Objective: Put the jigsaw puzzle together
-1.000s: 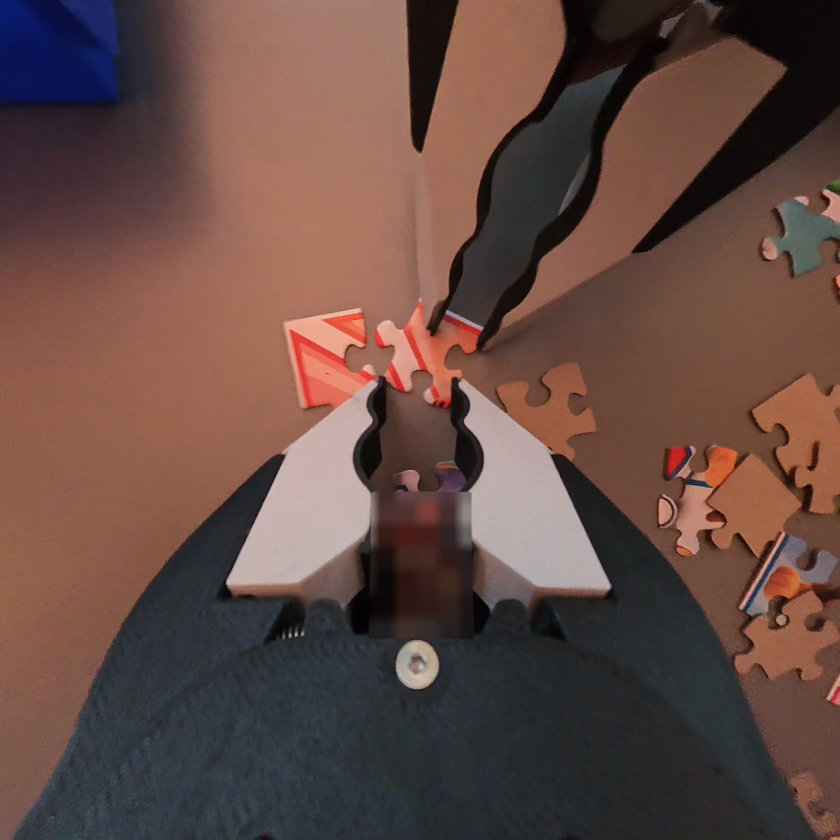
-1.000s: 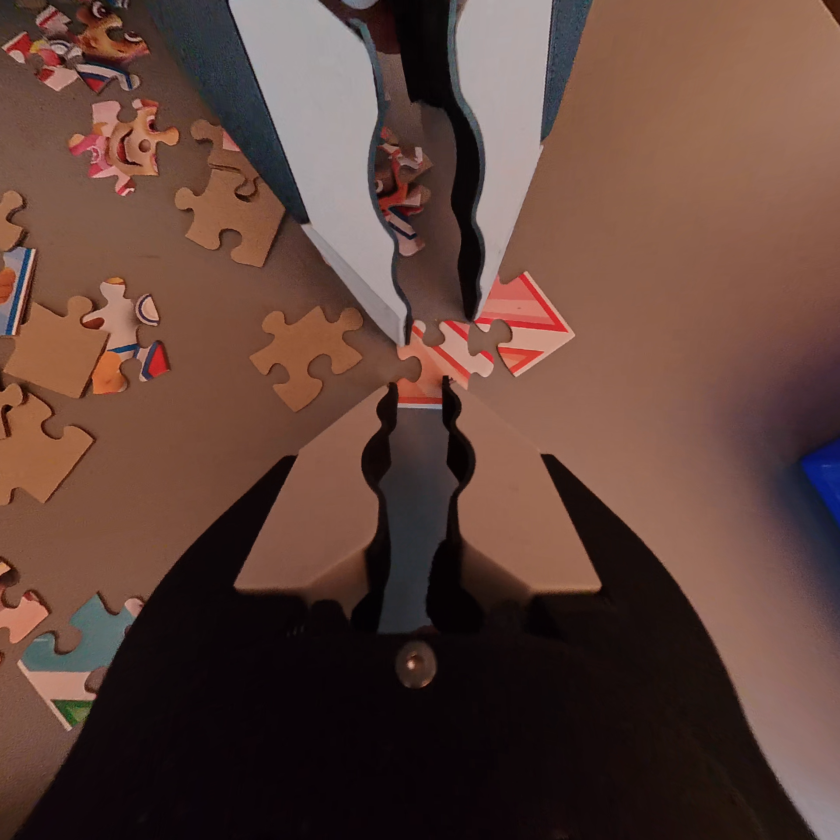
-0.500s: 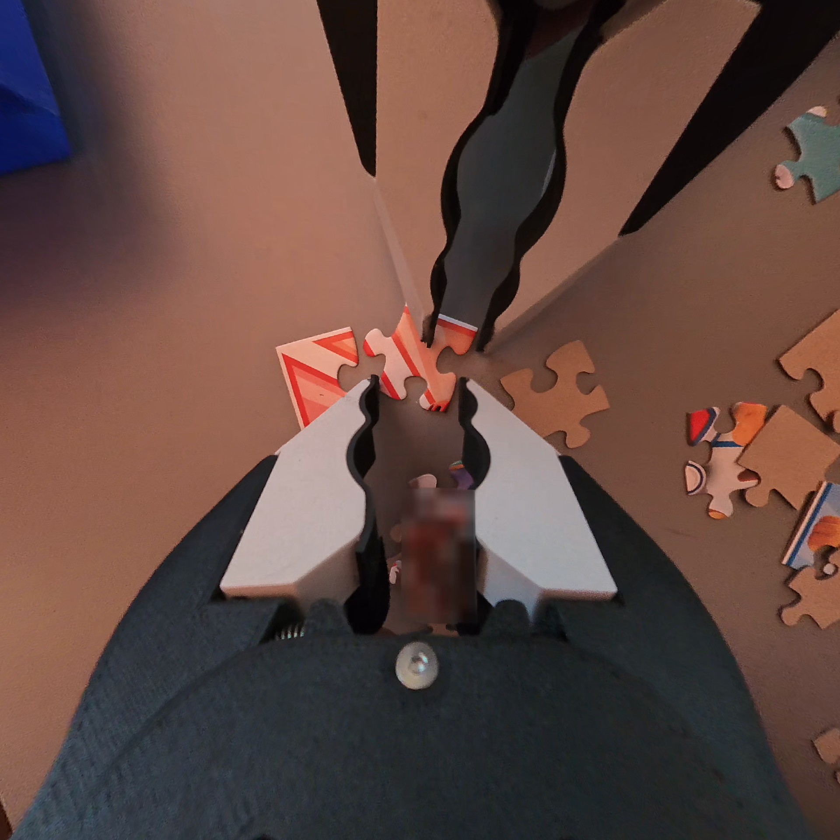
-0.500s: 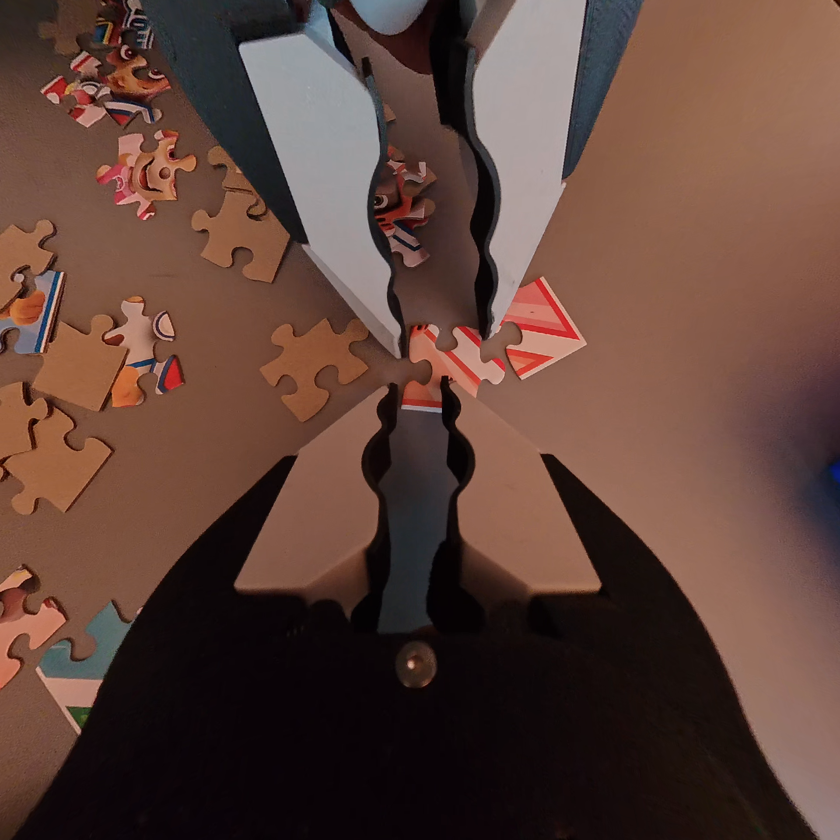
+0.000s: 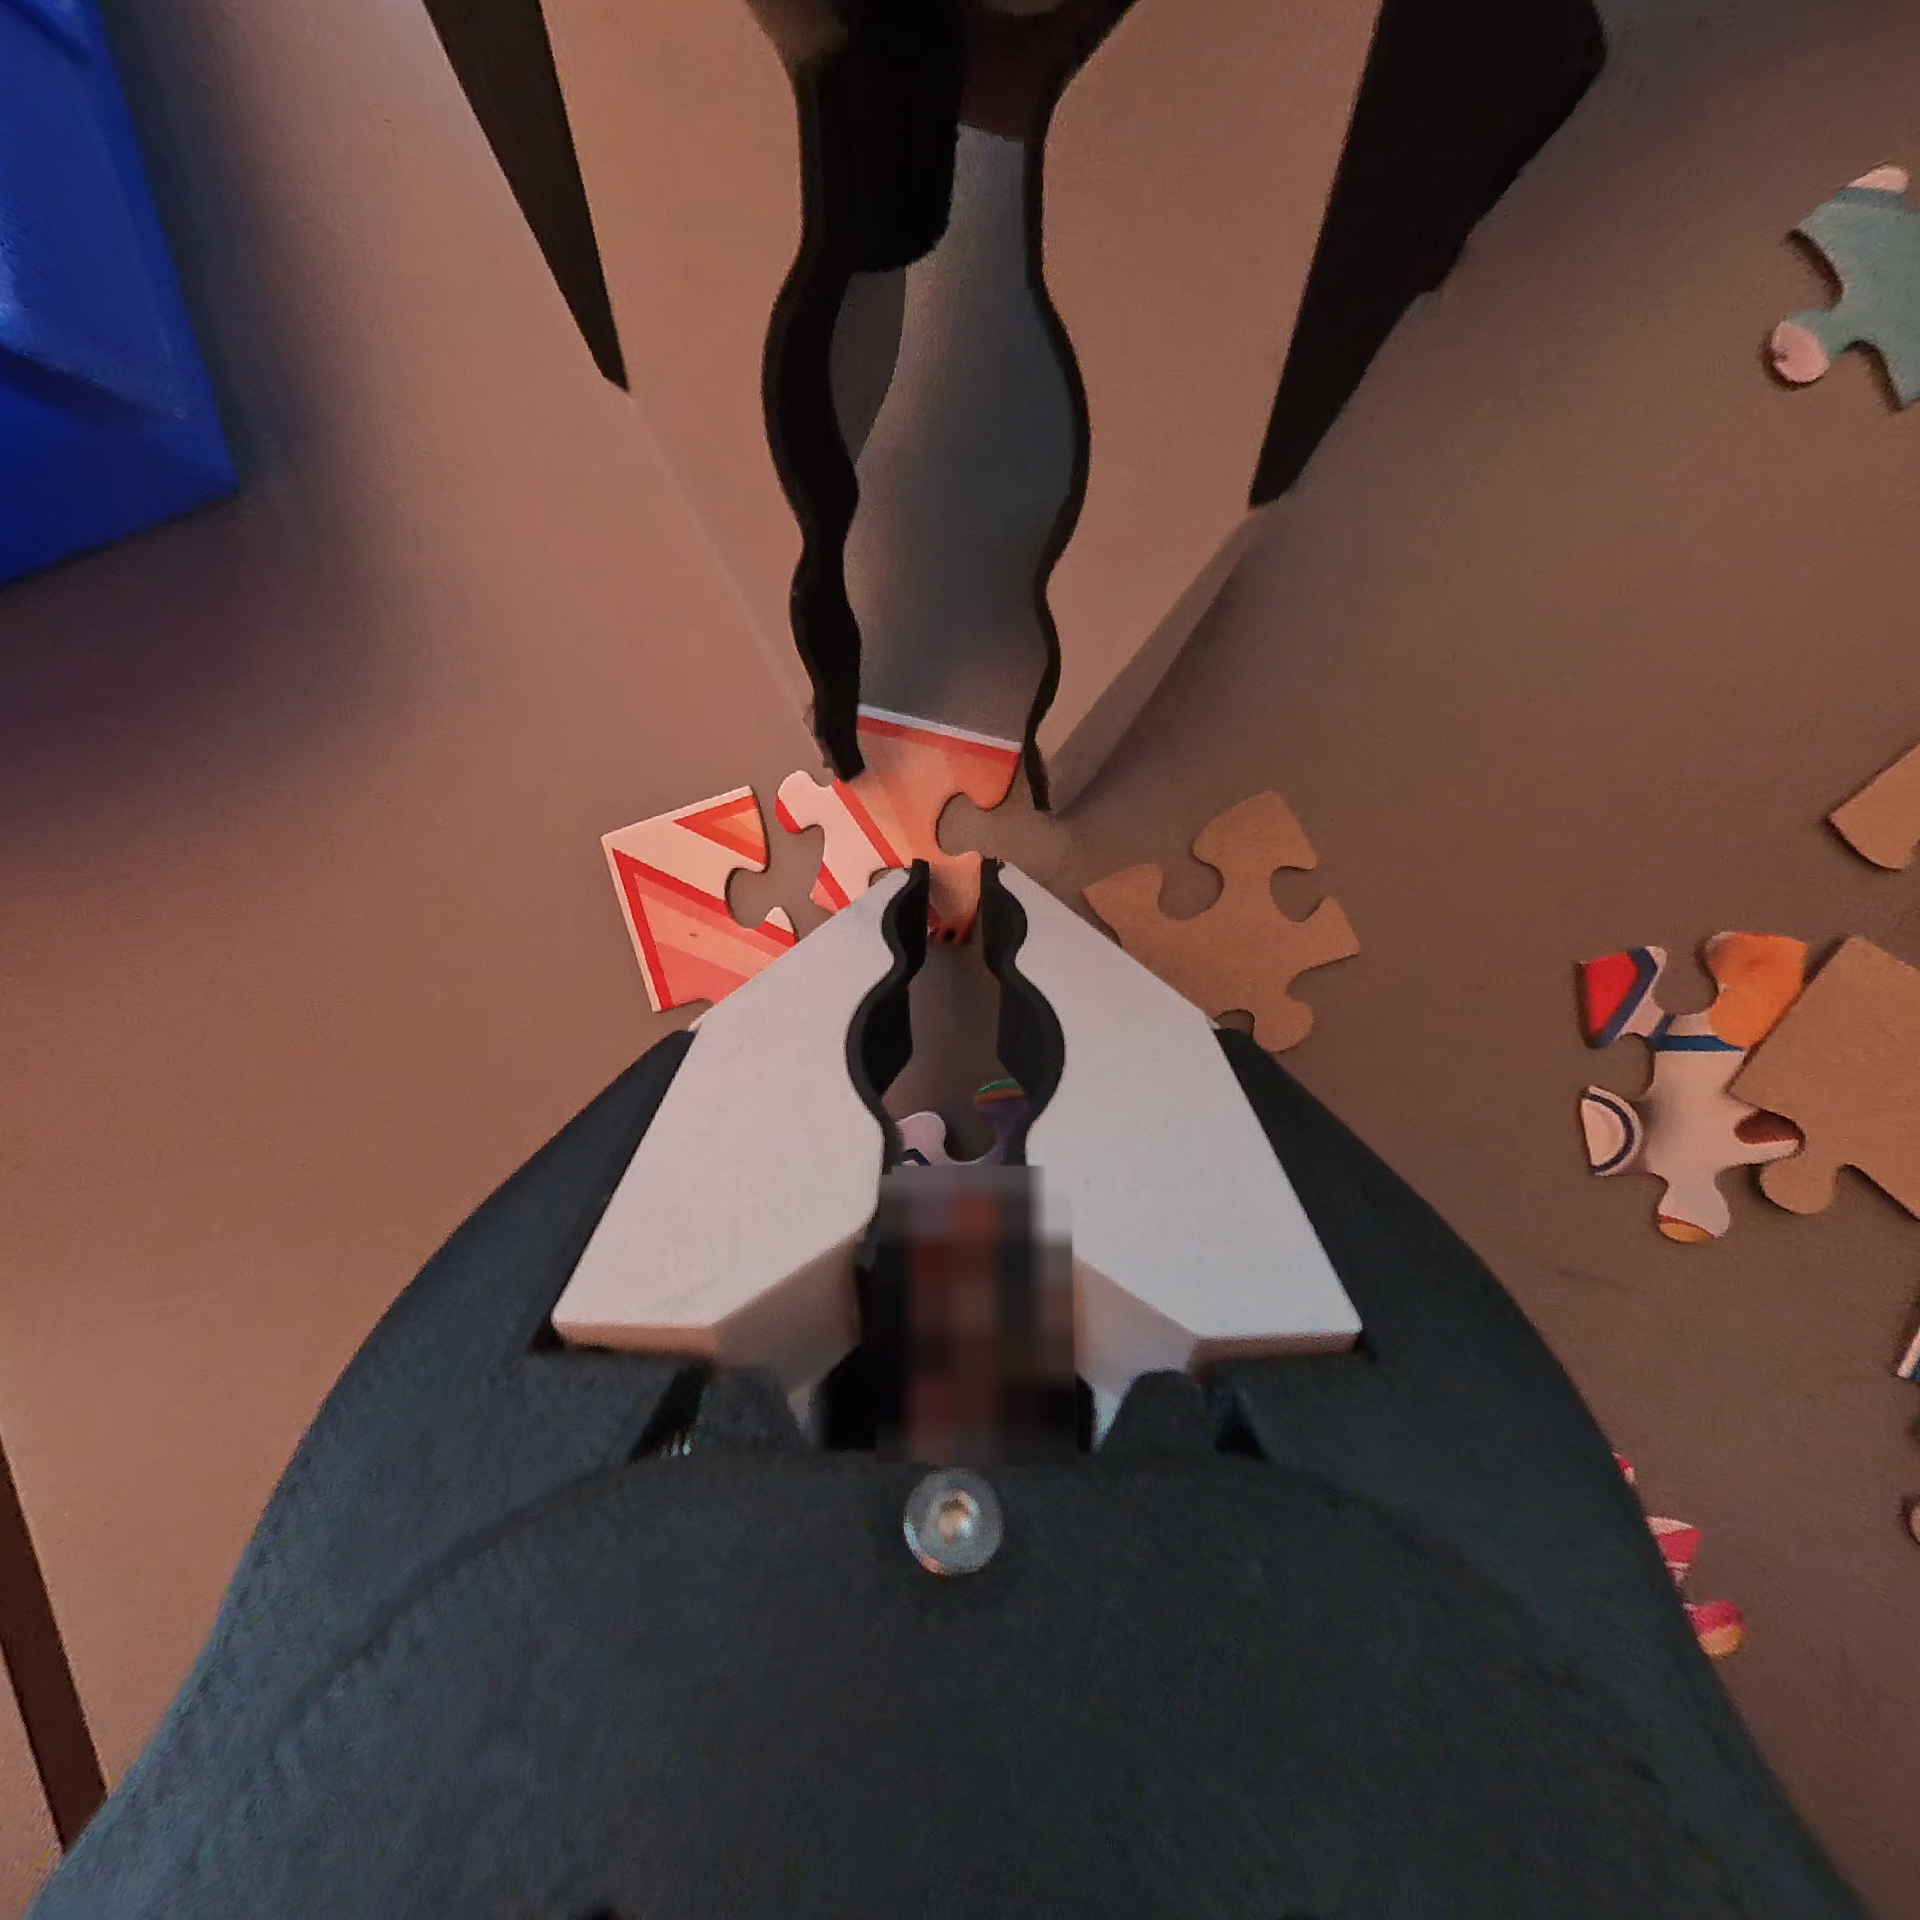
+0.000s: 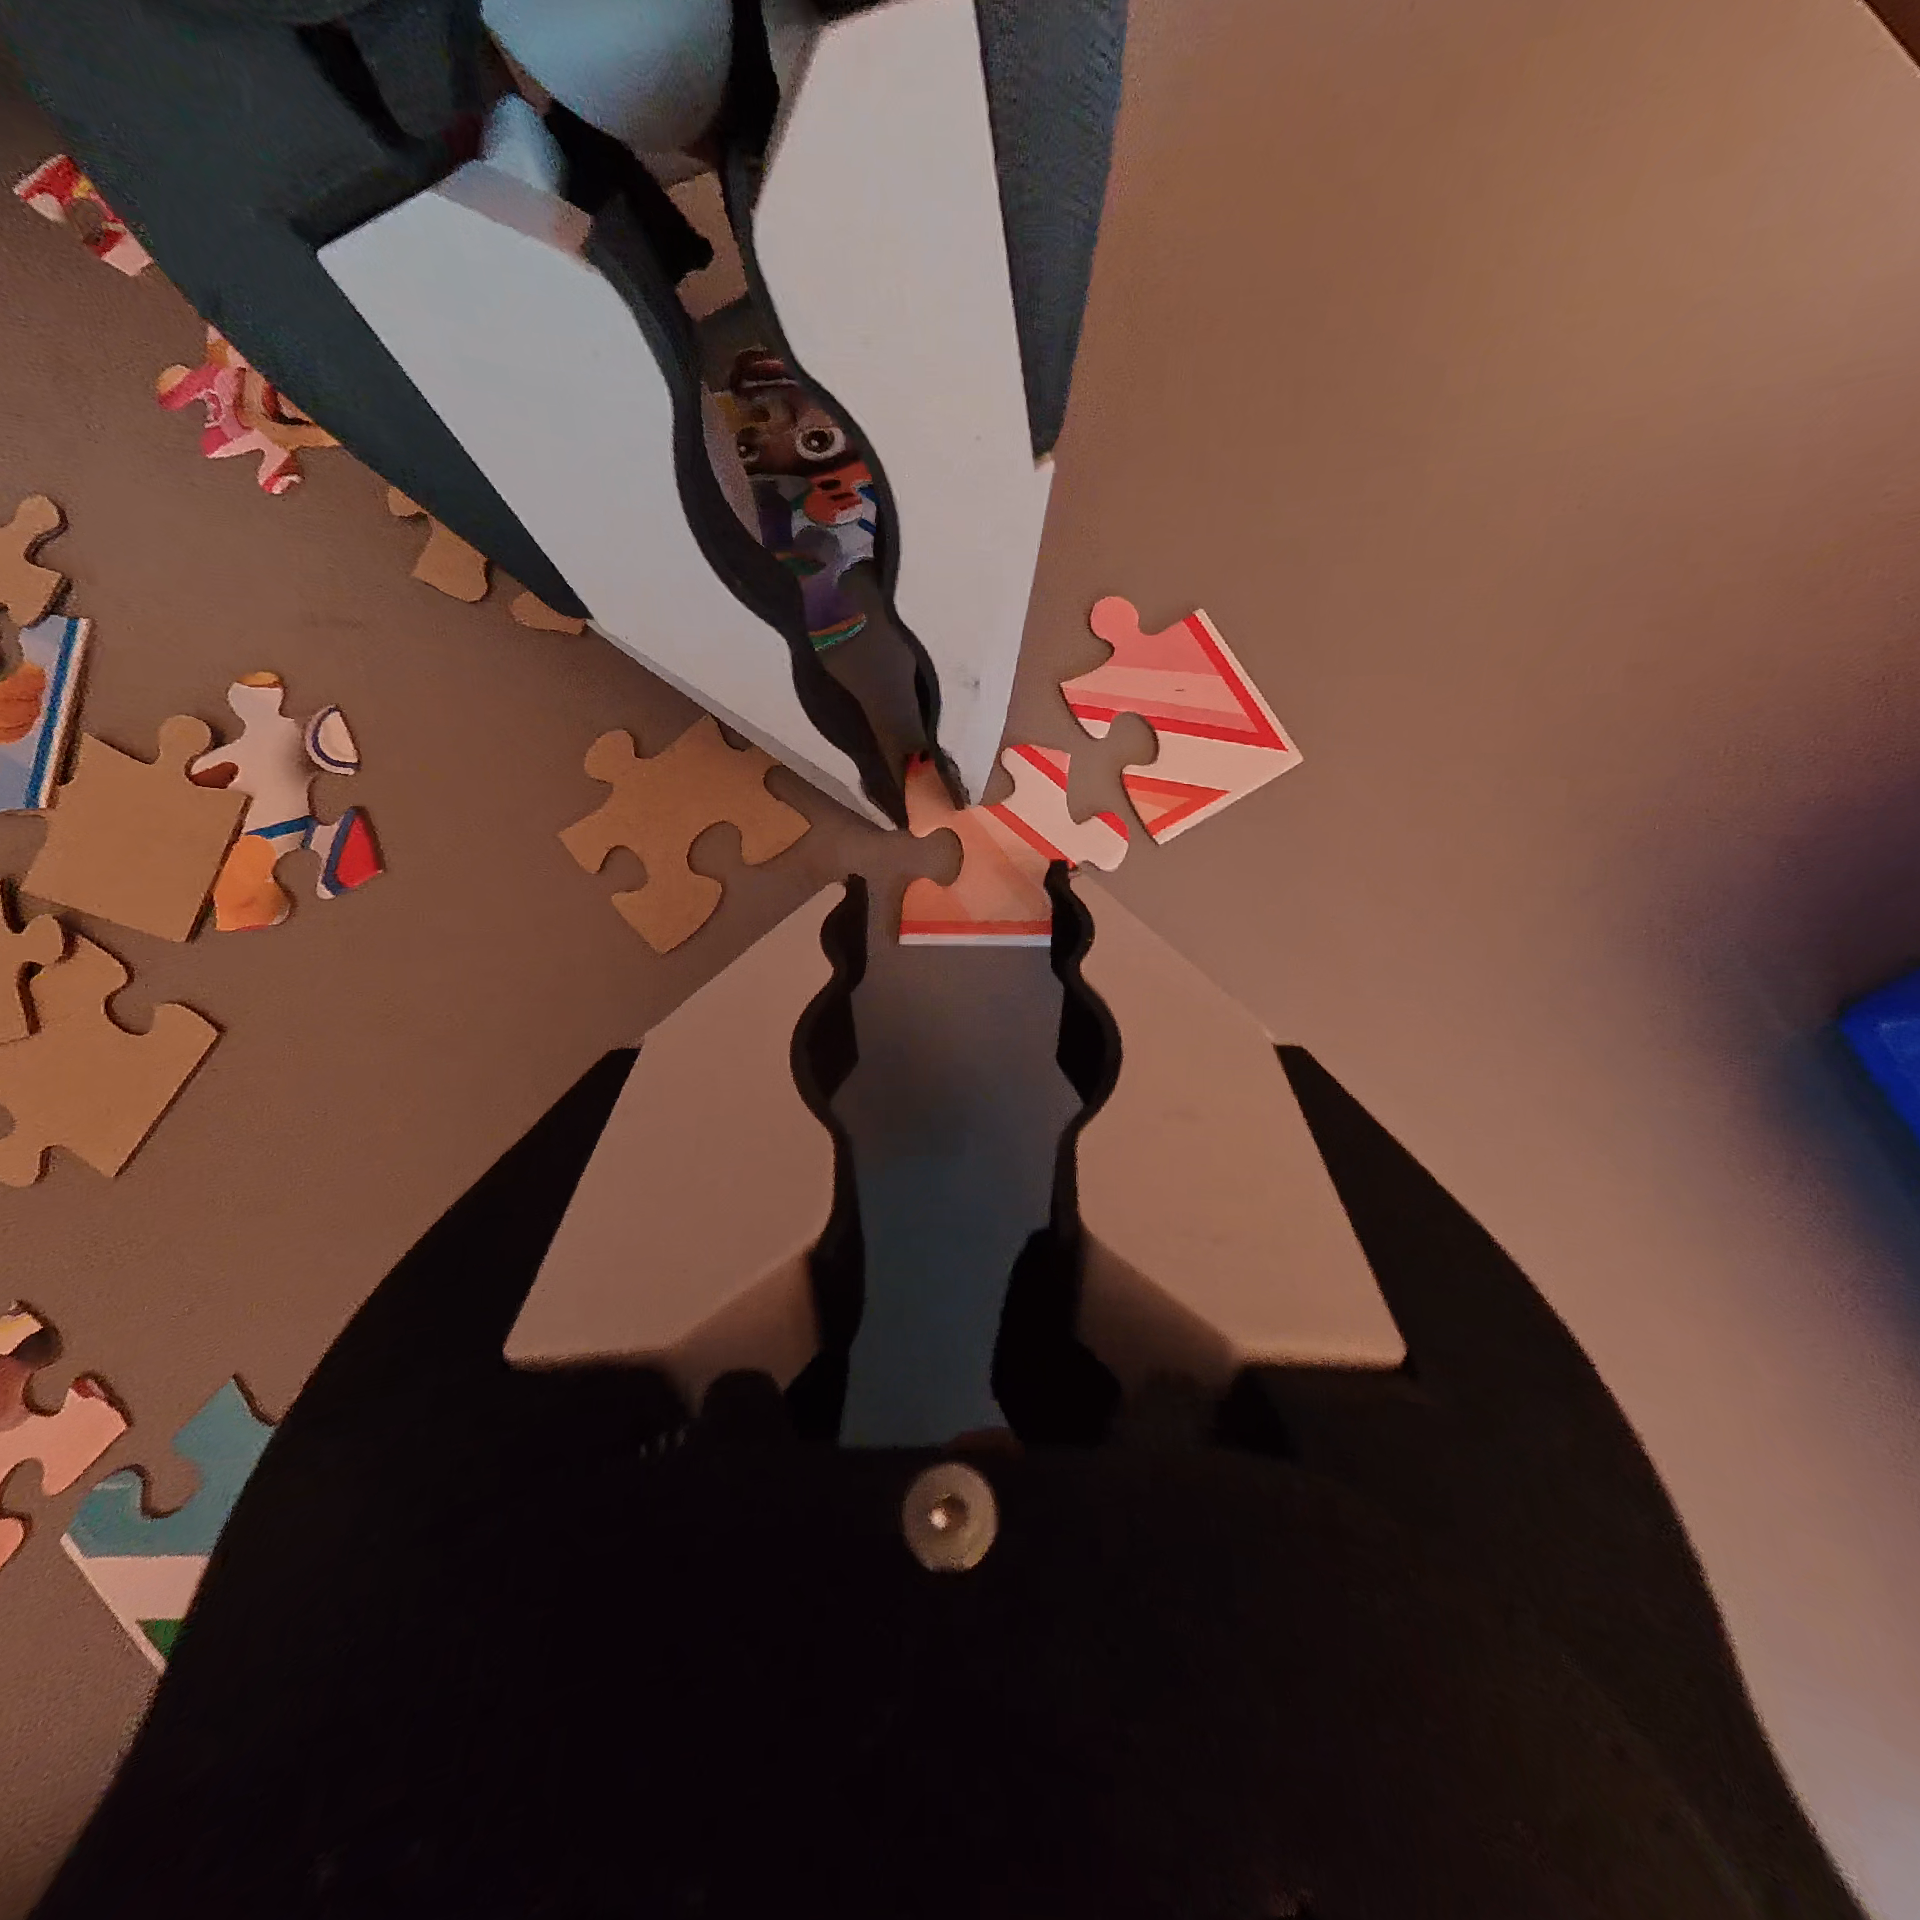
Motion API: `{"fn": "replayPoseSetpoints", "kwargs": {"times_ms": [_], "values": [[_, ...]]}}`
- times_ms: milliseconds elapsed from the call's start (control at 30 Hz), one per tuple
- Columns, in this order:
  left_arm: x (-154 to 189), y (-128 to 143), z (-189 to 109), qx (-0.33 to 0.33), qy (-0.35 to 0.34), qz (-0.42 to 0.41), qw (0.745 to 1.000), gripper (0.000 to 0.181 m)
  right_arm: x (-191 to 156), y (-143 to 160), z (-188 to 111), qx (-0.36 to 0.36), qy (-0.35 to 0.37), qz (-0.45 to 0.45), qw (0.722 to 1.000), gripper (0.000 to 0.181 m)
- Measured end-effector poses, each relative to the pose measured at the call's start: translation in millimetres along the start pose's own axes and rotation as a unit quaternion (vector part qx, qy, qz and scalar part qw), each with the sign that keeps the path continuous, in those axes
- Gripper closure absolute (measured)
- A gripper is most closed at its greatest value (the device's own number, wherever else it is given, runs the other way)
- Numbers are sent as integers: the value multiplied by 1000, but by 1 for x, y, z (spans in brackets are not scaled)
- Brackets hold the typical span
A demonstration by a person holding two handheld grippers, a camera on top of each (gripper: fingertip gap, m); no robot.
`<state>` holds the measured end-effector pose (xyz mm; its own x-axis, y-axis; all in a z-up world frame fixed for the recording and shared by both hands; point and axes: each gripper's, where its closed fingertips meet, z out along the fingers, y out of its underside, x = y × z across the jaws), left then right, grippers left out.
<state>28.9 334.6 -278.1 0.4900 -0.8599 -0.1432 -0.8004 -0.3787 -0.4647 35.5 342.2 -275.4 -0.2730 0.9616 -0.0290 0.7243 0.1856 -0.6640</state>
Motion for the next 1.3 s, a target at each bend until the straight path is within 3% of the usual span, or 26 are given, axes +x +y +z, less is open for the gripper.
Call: {"fn": "replayPoseSetpoints", "kwargs": {"times_ms": [67, 233, 533, 567, 833, 1067, 1300], "values": [[-1, 1, -1, -7, -2, 4, 1000, 169, 4, 3, -1, -3, 6, 6, 1000, 147], [-7, -2, 2, -3, 30, -34, 999, 135, 5, 3, -1, 4, 2, 14, 1000, 151], [-10, -1, 2, 21, 62, -57, 996, 146, 0, 0, 0, 21, -22, 13, 999, 154], [-6, -3, 2, 29, 67, -58, 996, 154, 0, 0, 0, 22, -22, 13, 999, 155], [-5, -3, 2, 44, 33, -59, 997, 161, -3, -2, 1, 18, -19, 4, 1000, 159], [-3, -3, 1, 31, 2, -45, 999, 162, 2, -2, 1, 7, 5, 1, 1000, 151], [3, -4, 1, 18, -30, -11, 999, 176, -3, -3, 3, 15, -13, 14, 1000, 155]]}}
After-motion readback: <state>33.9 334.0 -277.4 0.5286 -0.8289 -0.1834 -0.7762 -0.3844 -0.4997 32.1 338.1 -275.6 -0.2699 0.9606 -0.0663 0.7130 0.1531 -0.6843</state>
